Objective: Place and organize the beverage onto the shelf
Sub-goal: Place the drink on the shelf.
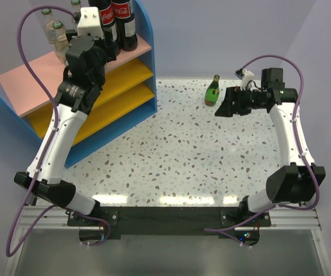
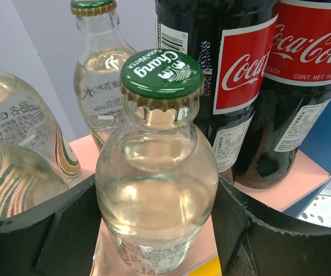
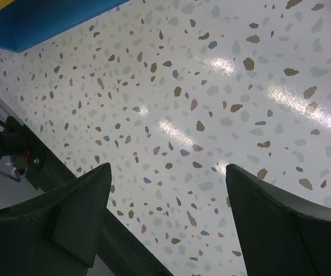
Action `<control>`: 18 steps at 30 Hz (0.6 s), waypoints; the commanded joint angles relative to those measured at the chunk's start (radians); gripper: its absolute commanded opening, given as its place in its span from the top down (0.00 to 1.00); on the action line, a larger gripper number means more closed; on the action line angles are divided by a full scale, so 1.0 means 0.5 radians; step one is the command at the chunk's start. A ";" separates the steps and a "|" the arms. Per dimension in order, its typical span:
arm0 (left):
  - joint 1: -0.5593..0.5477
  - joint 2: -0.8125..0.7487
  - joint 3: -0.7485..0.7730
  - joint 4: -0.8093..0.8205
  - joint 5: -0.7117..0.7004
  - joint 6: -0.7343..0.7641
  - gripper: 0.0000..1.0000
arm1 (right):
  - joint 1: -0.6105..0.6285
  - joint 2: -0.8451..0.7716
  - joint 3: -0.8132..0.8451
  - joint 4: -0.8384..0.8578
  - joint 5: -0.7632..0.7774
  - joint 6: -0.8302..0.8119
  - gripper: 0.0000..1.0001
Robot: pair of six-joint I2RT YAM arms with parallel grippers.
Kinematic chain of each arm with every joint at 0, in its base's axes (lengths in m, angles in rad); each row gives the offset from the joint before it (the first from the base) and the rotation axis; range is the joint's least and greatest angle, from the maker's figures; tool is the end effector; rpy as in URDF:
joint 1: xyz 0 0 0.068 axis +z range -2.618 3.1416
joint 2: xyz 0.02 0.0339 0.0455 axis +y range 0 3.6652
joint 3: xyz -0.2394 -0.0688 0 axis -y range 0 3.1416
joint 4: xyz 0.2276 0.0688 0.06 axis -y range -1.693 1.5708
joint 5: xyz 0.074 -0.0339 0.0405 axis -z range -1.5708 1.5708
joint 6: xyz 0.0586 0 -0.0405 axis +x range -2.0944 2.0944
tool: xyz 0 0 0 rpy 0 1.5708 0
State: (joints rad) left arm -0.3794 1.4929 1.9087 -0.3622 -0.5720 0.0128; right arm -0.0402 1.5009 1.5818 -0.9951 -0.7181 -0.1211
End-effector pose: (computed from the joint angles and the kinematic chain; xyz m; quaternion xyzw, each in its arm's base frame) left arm 0.2983 -0.0848 0.5056 -0.0722 0.6872 0.0639 0.7200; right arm 0.2987 0.0266 0.3369 -0.1490 0.8809 0.3072 0.3277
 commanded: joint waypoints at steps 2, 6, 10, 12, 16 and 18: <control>0.038 -0.117 0.011 0.286 0.006 -0.010 0.96 | -0.005 0.011 0.039 0.030 -0.027 -0.022 0.16; 0.047 -0.120 -0.001 0.289 0.000 -0.010 0.86 | -0.008 0.011 0.045 0.030 -0.024 -0.022 0.16; 0.053 -0.129 -0.010 0.289 -0.022 -0.065 0.79 | -0.008 0.011 0.045 0.030 -0.024 -0.022 0.16; 0.050 -0.130 -0.016 0.286 -0.022 -0.068 0.78 | -0.008 0.014 0.042 0.030 -0.024 -0.019 0.16; 0.053 -0.126 -0.025 0.289 -0.016 -0.069 0.75 | -0.008 0.014 0.046 0.030 -0.024 -0.019 0.16; 0.053 -0.126 -0.022 0.289 -0.016 -0.069 0.72 | -0.008 0.014 0.049 0.030 -0.024 -0.019 0.16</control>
State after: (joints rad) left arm -0.3664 1.4769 1.8839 -0.3458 -0.5694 -0.0143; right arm -0.0402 1.5009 1.5818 -0.9951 -0.7181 -0.1211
